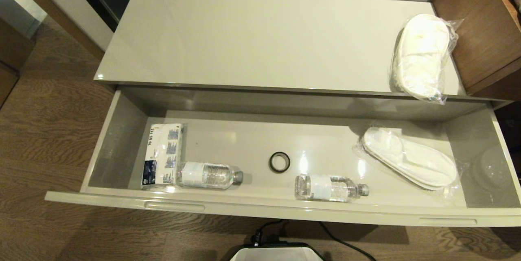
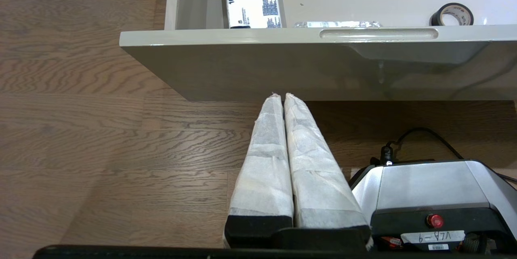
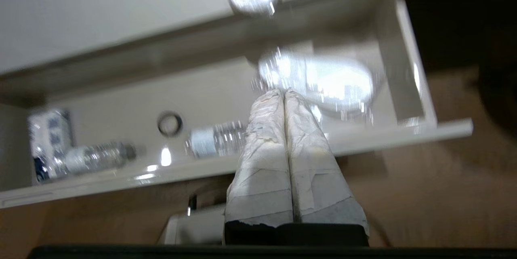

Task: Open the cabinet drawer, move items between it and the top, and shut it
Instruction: Pick up the disposable slippers on the table

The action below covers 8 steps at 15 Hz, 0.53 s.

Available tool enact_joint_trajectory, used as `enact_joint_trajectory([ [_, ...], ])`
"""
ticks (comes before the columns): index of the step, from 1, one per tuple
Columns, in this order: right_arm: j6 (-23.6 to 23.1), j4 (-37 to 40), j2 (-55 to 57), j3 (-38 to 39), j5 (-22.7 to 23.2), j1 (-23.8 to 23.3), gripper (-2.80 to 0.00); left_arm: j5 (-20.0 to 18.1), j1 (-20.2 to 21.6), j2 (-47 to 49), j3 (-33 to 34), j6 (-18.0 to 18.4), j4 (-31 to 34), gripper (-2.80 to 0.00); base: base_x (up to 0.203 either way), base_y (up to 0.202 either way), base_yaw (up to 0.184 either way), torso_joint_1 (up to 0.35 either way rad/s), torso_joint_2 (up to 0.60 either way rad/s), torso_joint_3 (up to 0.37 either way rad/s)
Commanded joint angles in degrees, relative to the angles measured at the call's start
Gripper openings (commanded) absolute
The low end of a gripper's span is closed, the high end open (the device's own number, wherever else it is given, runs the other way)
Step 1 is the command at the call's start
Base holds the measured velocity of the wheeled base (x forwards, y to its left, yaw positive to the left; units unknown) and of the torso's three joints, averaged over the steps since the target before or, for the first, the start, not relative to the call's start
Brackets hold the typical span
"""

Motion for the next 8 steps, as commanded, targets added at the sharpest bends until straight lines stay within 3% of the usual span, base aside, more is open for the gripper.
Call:
enact_joint_trajectory([
  [1, 2.7, 2.1, 19.6, -3.5, -0.1, -0.6, -2.8, 0.0, 0.1, 0.1, 0.0, 0.0, 0.0, -2.8, 0.0, 0.0, 0.0, 0.0, 0.0, 0.0],
  [8, 11.7, -10.1, 51.1, -11.6, 1.7, -0.1, -2.8, 0.0, 0.0, 0.1, 0.0, 0.0, 0.0, -2.8, 0.0, 0.0, 0.0, 0.0, 0.0, 0.0],
])
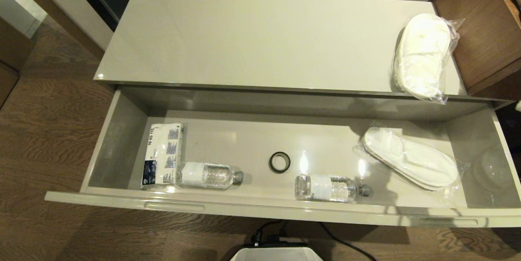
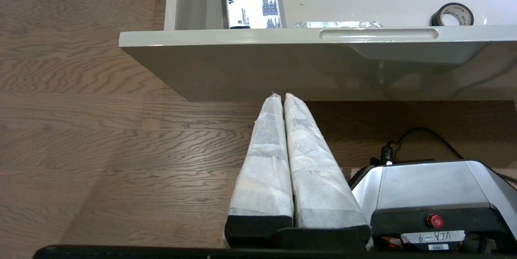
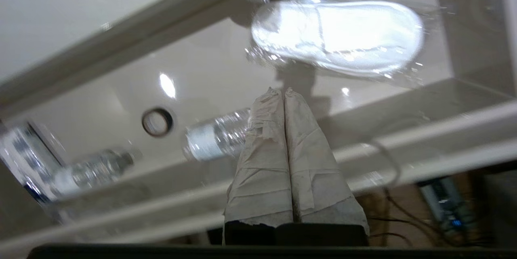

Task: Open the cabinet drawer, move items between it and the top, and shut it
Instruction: Pick up the disposable slippers on the table

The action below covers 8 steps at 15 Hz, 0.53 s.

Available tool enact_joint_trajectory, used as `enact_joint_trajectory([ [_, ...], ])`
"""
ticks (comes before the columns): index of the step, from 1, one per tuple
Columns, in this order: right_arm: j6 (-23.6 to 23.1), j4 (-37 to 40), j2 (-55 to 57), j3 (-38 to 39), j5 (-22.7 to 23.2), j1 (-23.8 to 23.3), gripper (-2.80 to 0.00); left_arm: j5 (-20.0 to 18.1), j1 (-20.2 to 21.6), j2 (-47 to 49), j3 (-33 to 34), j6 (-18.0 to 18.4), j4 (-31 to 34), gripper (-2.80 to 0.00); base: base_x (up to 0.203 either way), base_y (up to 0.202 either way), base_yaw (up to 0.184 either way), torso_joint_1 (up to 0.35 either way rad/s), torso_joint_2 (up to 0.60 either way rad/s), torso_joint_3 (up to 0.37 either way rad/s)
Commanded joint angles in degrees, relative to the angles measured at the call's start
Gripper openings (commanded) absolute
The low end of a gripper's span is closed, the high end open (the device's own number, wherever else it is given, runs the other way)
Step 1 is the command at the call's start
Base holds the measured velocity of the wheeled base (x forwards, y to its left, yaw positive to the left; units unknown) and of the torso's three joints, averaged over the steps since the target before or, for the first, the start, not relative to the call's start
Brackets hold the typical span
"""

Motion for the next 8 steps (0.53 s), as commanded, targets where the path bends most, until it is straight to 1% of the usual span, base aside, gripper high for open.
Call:
enact_joint_trajectory([
  [1, 2.7, -2.2, 13.3, -3.7, 0.1, 0.2, -2.8, 0.0, 0.0, 0.1, 0.0, 0.0, 0.0, -2.8, 0.0, 0.0, 0.0, 0.0, 0.0, 0.0],
  [2, 3.6, -3.8, 15.6, -4.7, 0.1, 0.3, -2.8, 0.0, 0.1, 0.1, 0.0, 0.0, 0.0, -2.8, 0.0, 0.0, 0.0, 0.0, 0.0, 0.0],
  [4, 5.5, -9.4, 19.6, -6.1, 0.0, 0.3, -2.8, 0.0, 0.1, 0.1, 0.0, 0.0, 0.0, -2.8, 0.0, 0.0, 0.0, 0.0, 0.0, 0.0],
  [6, 6.3, -14.2, 23.1, -5.4, -0.3, 0.3, -2.8, 0.0, 0.0, 0.1, 0.0, 0.0, 0.0, -2.8, 0.0, 0.0, 0.0, 0.0, 0.0, 0.0],
  [8, 7.2, -15.2, 23.4, -5.7, -0.5, 0.0, -2.8, 0.0, 0.0, 0.1, 0.0, 0.0, 0.0, -2.8, 0.0, 0.0, 0.0, 0.0, 0.0, 0.0],
])
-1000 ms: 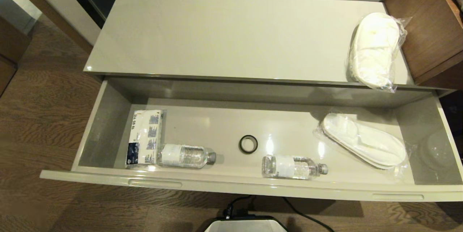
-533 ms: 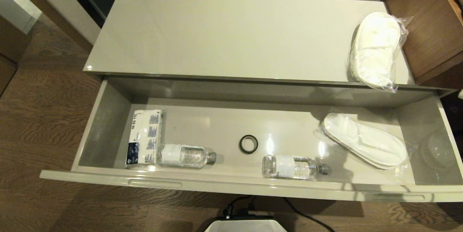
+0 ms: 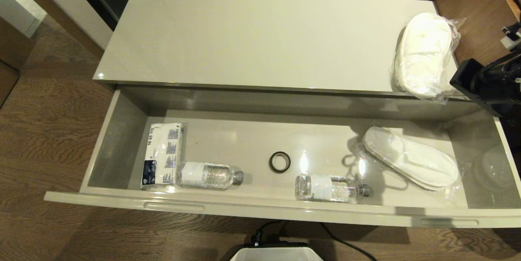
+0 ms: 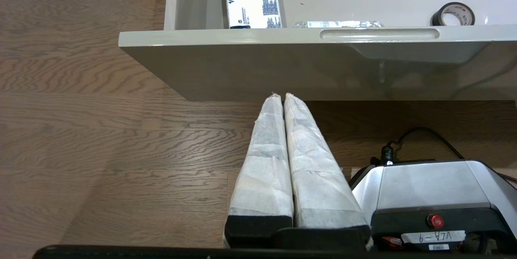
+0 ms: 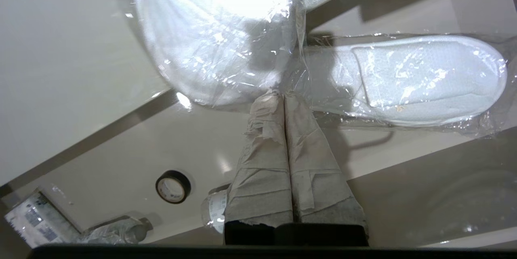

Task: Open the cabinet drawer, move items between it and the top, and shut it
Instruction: Pick up the disposable slippers on the table

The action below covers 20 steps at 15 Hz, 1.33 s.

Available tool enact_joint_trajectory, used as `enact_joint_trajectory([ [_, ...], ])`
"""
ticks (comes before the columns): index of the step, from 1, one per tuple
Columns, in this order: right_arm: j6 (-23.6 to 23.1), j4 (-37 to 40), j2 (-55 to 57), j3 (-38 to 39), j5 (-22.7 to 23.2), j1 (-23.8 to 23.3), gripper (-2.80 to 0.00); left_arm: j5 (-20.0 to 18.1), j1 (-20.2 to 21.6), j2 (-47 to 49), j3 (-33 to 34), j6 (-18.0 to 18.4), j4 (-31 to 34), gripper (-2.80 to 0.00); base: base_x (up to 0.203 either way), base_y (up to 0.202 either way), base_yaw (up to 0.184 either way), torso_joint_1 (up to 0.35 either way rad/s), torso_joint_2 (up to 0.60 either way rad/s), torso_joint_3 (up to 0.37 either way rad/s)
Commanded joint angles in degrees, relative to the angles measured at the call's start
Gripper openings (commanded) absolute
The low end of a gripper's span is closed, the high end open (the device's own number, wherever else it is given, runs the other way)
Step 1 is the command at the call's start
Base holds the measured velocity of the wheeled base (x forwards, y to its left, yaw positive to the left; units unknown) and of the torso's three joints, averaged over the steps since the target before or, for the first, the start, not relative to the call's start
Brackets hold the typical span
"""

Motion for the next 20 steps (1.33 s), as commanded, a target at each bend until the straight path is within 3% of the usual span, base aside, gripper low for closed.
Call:
enact_joint_trajectory([
  [1, 0.2, 0.1, 1.7, -0.8, -0.1, -0.1, -2.8, 0.0, 0.0, 0.1, 0.0, 0.0, 0.0, -2.8, 0.0, 0.0, 0.0, 0.0, 0.0, 0.0],
  [3, -0.1, 0.8, 0.3, -1.5, -0.4, 0.0, -2.8, 0.0, 0.0, 0.1, 0.0, 0.0, 0.0, -2.8, 0.0, 0.0, 0.0, 0.0, 0.0, 0.0],
  [4, -0.2, 1.6, 0.2, -2.4, -2.0, 0.1, 0.0, 0.0, 0.1, 0.1, 0.0, 0.0, 0.0, -2.8, 0.0, 0.0, 0.0, 0.0, 0.0, 0.0],
  [13, 1.1, 2.9, 0.7, -3.6, -3.6, 0.3, 0.0, 0.0, 0.0, 0.1, 0.0, 0.0, 0.0, -2.8, 0.0, 0.0, 0.0, 0.0, 0.0, 0.0],
  [16, 4.2, -0.4, 2.7, -3.6, -3.6, 0.3, 0.0, 0.0, 0.0, 0.1, 0.0, 0.0, 0.0, -2.8, 0.0, 0.0, 0.0, 0.0, 0.0, 0.0],
  [20, 4.8, -3.7, 5.8, -4.0, -3.7, 1.0, 0.0, 0.0, 0.1, 0.1, 0.0, 0.0, 0.0, -2.8, 0.0, 0.0, 0.0, 0.0, 0.0, 0.0],
])
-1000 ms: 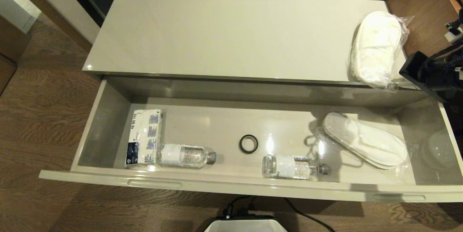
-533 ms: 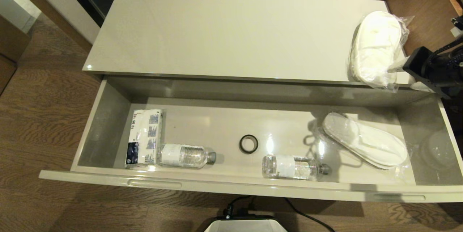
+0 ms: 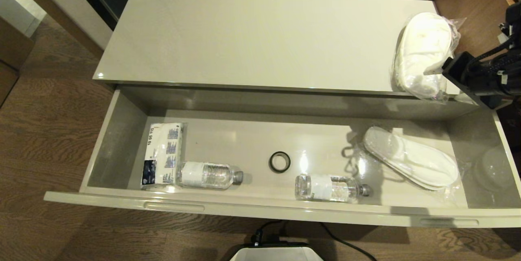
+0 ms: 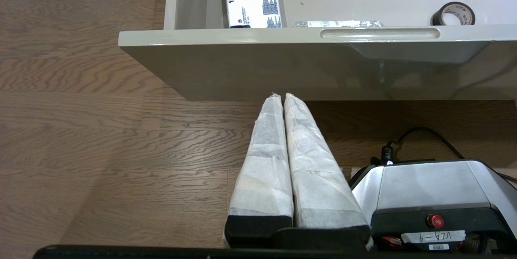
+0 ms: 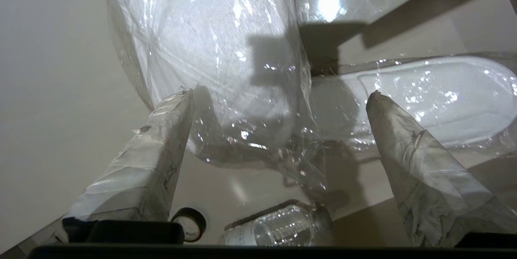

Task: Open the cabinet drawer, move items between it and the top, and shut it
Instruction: Pick up the disposable slippers on the table

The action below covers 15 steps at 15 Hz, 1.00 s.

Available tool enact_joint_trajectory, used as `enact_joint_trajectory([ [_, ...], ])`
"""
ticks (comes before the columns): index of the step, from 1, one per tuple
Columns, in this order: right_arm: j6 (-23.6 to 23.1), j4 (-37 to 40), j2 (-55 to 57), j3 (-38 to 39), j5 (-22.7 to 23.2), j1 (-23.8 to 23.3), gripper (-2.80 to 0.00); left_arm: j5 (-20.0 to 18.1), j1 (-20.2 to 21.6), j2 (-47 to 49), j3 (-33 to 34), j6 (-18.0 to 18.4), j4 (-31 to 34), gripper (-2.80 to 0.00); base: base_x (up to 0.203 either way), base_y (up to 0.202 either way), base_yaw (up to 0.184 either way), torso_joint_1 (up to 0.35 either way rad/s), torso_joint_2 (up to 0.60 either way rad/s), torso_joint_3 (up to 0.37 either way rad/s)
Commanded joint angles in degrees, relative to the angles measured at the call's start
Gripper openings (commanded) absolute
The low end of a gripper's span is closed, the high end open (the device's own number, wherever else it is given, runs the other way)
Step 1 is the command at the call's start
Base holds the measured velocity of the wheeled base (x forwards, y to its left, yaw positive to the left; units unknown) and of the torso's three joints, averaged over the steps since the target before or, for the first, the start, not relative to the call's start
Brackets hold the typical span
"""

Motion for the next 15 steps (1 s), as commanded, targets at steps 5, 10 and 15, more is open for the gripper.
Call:
enact_joint_trajectory([
  [5, 1.2, -1.5, 3.9, -2.7, -0.8, 4.2, 0.0, 0.0, 0.0, 0.1, 0.0, 0.0, 0.0, -2.8, 0.0, 0.0, 0.0, 0.0, 0.0, 0.0],
  [10, 1.5, -1.5, 5.0, -2.7, -3.7, 4.2, -2.8, 0.0, 0.0, 0.1, 0.0, 0.0, 0.0, -2.8, 0.0, 0.0, 0.0, 0.0, 0.0, 0.0],
  [15, 1.4, -1.5, 4.8, -2.6, -3.5, 4.2, -2.8, 0.0, 0.0, 0.1, 0.0, 0.0, 0.0, -2.8, 0.0, 0.0, 0.0, 0.0, 0.0, 0.0],
])
